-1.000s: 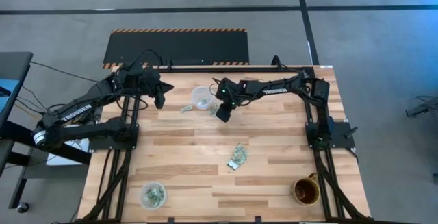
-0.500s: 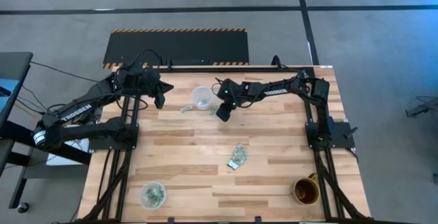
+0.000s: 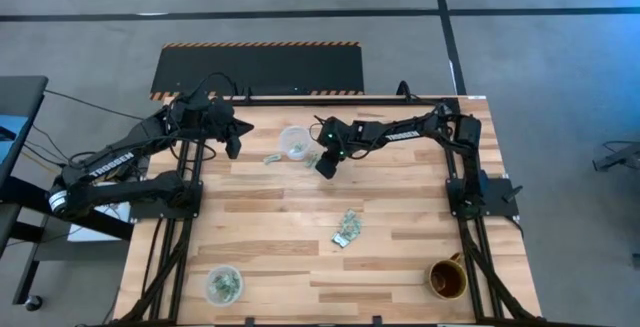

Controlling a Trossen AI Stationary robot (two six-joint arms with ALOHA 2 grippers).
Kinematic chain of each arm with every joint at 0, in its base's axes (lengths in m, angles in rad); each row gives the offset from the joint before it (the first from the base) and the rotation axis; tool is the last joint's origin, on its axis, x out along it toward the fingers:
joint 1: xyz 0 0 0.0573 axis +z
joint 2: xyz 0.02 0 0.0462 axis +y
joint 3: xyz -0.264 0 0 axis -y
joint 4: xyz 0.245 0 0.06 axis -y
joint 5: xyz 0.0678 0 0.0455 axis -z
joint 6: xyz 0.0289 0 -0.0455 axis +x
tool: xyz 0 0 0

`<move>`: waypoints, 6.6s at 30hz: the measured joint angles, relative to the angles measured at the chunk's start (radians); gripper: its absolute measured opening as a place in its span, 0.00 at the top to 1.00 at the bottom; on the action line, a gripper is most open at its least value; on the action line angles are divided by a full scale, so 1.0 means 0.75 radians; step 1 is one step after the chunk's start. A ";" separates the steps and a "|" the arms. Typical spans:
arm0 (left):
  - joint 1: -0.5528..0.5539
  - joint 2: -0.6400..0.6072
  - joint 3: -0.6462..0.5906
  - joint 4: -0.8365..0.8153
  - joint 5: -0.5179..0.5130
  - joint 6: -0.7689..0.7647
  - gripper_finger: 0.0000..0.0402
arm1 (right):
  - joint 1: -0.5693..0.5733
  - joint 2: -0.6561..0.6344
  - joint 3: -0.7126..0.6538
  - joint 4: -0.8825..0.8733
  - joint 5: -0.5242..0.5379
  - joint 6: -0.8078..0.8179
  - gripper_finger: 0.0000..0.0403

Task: Pick and place Stevia / Truvia into bins
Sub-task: Put the stevia packet into the top transparent container

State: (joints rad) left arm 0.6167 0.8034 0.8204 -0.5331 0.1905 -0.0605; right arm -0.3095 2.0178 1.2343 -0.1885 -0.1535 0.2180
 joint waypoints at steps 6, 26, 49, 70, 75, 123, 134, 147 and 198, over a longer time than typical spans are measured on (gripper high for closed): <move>0.000 0.000 0.000 0.000 0.001 0.000 1.00 | 0.005 0.000 0.000 0.020 0.030 0.007 0.80; -0.001 0.000 0.000 0.000 0.001 0.000 1.00 | 0.034 0.031 -0.035 0.113 0.037 0.041 0.80; -0.001 0.002 0.000 -0.001 0.002 0.000 1.00 | 0.074 0.012 0.007 0.070 0.024 -0.021 0.94; -0.001 0.002 0.000 -0.001 0.001 0.000 1.00 | 0.006 0.004 0.009 0.124 0.022 -0.092 0.63; 0.000 0.002 0.000 0.000 0.001 0.000 1.00 | 0.012 0.024 0.013 0.161 0.013 -0.052 0.61; 0.000 0.002 0.000 0.000 0.000 0.000 1.00 | 0.103 -0.385 0.011 0.264 0.207 -0.232 1.00; 0.000 0.002 0.000 -0.001 0.000 0.000 1.00 | -0.029 -0.047 0.249 0.205 0.034 -0.228 1.00; -0.001 0.002 0.000 0.000 0.001 0.000 1.00 | -0.036 0.065 0.379 0.058 0.026 -0.266 0.99; 0.000 0.002 0.000 -0.014 0.000 0.000 1.00 | 0.086 -0.355 -0.397 0.343 0.270 0.128 0.81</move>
State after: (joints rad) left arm 0.6165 0.8051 0.8204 -0.5434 0.1907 -0.0605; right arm -0.2448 1.7518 0.9363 0.0691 0.0488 0.3141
